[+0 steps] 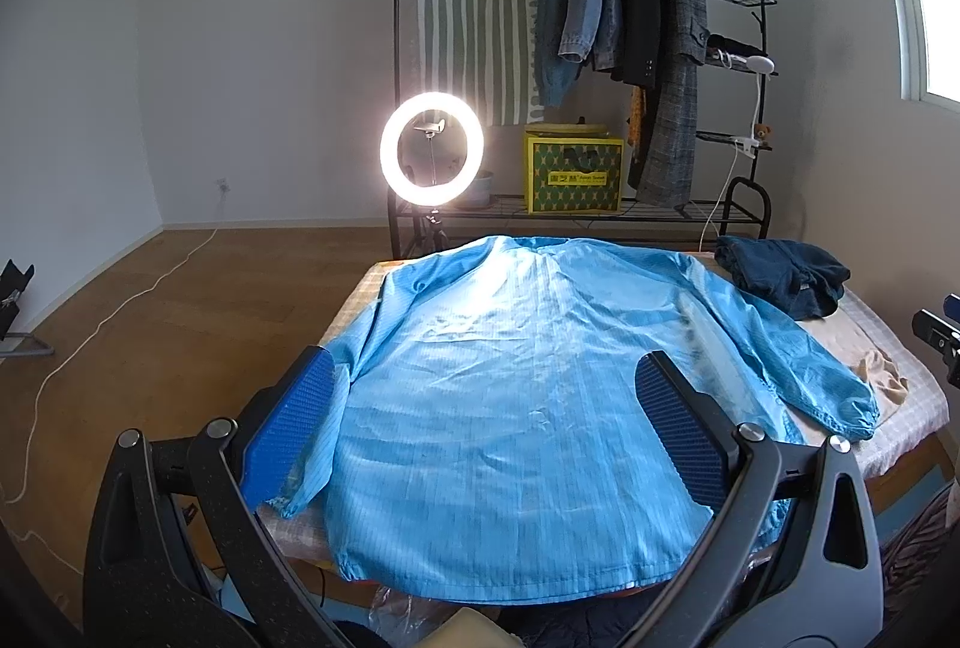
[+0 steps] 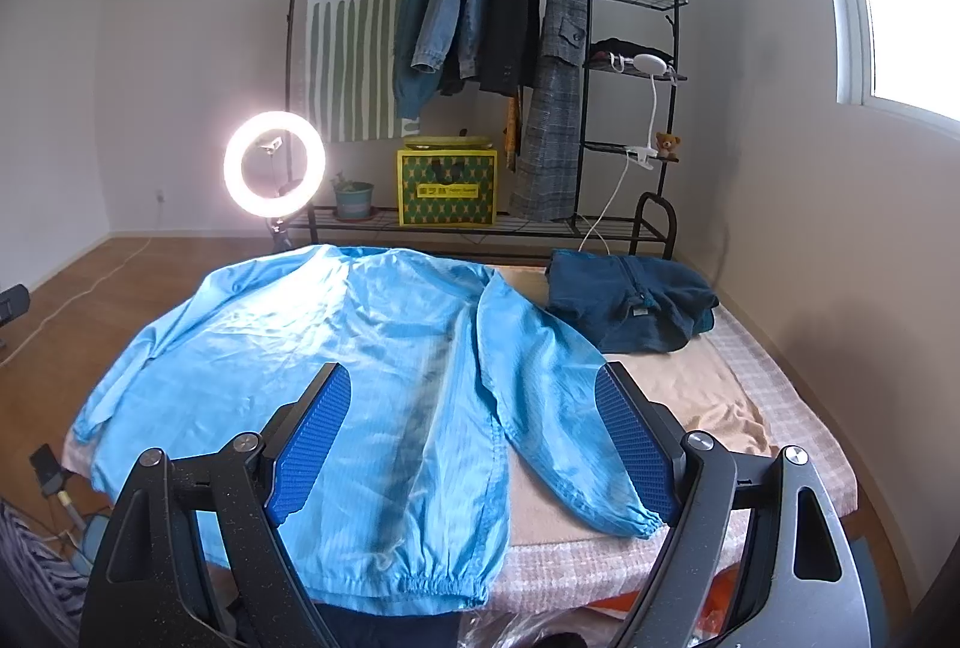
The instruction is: Fold large clothes
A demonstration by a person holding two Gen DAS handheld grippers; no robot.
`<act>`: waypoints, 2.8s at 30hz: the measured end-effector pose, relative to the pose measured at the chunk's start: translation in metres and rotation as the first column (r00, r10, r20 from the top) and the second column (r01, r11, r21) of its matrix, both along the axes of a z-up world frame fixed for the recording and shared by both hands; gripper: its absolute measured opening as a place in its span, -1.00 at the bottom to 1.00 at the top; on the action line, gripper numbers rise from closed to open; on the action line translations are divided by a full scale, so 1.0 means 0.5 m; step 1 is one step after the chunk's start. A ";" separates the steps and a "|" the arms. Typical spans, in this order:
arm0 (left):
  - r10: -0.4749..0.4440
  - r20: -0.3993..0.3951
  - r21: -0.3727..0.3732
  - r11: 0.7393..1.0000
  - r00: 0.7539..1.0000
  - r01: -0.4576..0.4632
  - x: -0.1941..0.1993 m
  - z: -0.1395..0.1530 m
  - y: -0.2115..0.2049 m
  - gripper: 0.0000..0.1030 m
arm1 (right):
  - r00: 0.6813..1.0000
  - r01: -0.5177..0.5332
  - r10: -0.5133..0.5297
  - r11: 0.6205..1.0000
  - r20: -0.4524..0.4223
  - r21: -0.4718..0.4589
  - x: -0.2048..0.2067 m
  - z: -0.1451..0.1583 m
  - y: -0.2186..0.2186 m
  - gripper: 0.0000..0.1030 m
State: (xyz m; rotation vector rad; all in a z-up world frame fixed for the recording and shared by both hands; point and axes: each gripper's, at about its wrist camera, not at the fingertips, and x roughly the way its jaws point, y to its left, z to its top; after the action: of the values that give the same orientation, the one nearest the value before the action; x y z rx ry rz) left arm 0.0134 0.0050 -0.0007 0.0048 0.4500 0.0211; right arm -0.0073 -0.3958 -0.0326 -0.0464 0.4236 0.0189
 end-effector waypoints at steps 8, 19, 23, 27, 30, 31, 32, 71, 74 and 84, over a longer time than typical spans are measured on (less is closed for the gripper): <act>0.022 -0.018 0.021 1.000 1.000 -0.022 0.029 -0.024 0.020 0.98 | 1.000 -0.012 0.012 1.000 -0.009 -0.006 0.031 -0.005 0.018 0.63; 0.090 -0.061 0.035 0.996 0.994 -0.088 0.089 -0.060 0.114 0.98 | 0.998 -0.067 0.067 0.998 -0.014 -0.018 0.107 -0.016 0.074 0.63; 0.124 -0.098 0.038 0.992 0.988 -0.120 0.123 -0.087 0.189 0.98 | 0.992 -0.127 0.127 0.992 0.010 -0.003 0.139 -0.014 0.107 0.63; 0.156 -0.151 0.013 0.988 0.976 -0.156 0.168 -0.127 0.282 0.98 | 0.981 -0.190 0.191 0.982 0.019 -0.021 0.182 -0.019 0.158 0.63; 0.179 -0.210 -0.039 0.981 0.961 -0.191 0.198 -0.164 0.356 0.91 | 0.968 -0.252 0.252 0.968 -0.003 -0.022 0.216 -0.027 0.198 0.63; 0.177 -0.236 -0.073 0.977 0.955 -0.199 0.209 -0.179 0.384 0.83 | 0.962 -0.271 0.271 0.962 -0.010 -0.012 0.226 -0.031 0.209 0.63; 0.172 -0.274 -0.114 0.971 0.946 -0.210 0.225 -0.199 0.418 0.78 | 0.957 -0.290 0.290 0.957 -0.019 -0.002 0.234 -0.035 0.217 0.63; 0.000 -0.566 -0.253 0.952 0.825 -0.173 0.455 -0.499 0.549 -1.00 | 0.828 -0.475 0.509 0.860 -0.236 0.188 0.367 -0.157 0.296 0.63; -0.003 -0.512 -0.259 0.954 0.859 -0.151 0.440 -0.456 0.545 -1.00 | 0.825 -0.479 0.512 0.858 -0.240 0.182 0.365 -0.158 0.296 0.63; -0.199 -0.387 -0.235 0.965 0.900 0.113 0.356 -0.321 0.402 -1.00 | 0.813 -0.475 0.514 0.857 -0.274 0.197 0.365 -0.172 0.296 0.60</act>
State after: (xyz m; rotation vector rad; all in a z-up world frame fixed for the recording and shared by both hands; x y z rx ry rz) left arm 0.1913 0.2060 -0.1611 -0.1638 0.8696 -0.1905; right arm 0.1752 -0.2481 -0.1188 -0.0344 0.7257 0.5797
